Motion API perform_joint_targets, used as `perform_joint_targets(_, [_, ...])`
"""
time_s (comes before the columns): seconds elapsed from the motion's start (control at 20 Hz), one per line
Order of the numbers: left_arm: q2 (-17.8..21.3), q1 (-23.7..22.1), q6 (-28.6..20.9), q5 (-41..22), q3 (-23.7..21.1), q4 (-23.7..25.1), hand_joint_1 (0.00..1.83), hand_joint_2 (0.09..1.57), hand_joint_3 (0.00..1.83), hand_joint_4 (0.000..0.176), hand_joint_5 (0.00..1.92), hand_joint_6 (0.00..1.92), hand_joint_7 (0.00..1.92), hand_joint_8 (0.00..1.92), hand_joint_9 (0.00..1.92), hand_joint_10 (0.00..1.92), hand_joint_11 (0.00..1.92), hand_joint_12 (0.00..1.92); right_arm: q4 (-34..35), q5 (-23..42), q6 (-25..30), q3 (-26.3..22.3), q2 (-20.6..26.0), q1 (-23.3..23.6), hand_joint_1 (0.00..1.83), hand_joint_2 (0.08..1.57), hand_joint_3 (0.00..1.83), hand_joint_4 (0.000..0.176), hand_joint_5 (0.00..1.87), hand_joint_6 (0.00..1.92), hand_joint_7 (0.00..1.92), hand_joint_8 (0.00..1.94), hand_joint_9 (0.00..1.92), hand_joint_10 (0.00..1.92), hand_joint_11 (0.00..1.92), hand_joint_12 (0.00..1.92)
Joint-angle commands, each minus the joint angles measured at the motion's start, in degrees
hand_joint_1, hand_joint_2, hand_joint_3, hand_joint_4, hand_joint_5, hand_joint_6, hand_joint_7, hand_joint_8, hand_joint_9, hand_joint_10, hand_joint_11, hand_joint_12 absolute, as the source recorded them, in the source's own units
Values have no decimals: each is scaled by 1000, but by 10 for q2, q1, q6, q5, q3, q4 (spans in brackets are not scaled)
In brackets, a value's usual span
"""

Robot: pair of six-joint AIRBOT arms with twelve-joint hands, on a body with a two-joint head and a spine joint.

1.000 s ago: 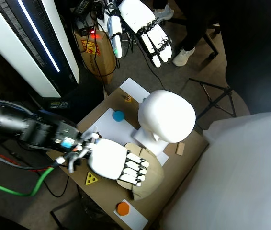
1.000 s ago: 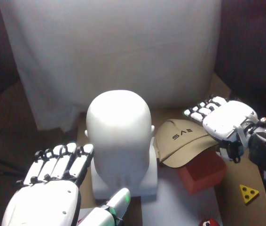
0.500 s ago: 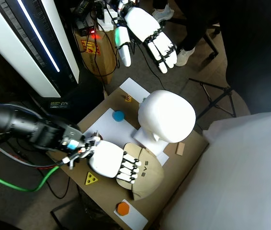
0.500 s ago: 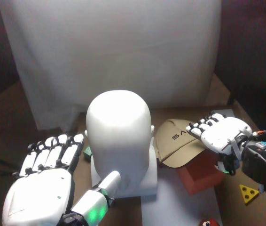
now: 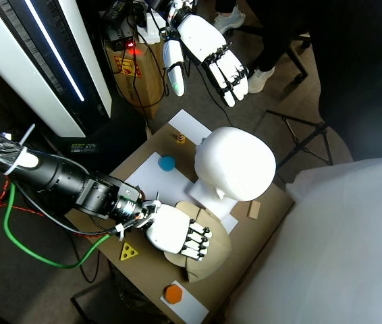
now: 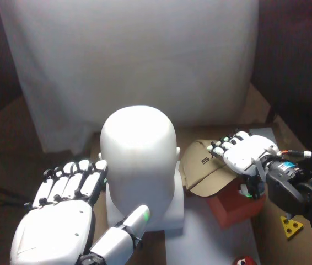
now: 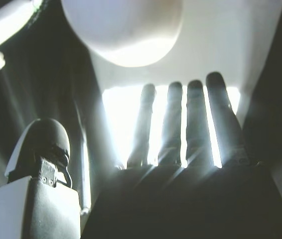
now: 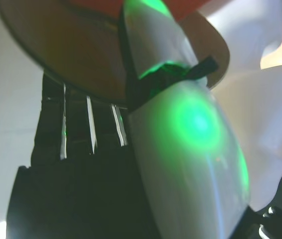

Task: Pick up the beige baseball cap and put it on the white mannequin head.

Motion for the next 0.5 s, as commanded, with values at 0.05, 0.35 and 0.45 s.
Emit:
perform_joint_targets(0.05, [-2,-1,-5,-55,0,39,0,1140,0,58,152,0,110,1,76,1,0,495,-24,52,26,16,-5,0,1214,1088,3,0,114,3,141,0,156,1,0,546])
perform_joint_targets(0.35, [-1,1,-14,-64,0,31,0,1143,2,57,153,0,112,1,77,1,0,492,-25,42,31,27,-13,1,1219,1088,2,0,120,4,142,0,157,1,0,550])
perform_joint_targets(0.45, [-1,2,-16,-64,-1,29,0,1144,2,57,153,0,111,1,77,1,0,490,-25,42,35,28,-13,2,1218,1090,2,0,121,4,142,0,156,0,0,549])
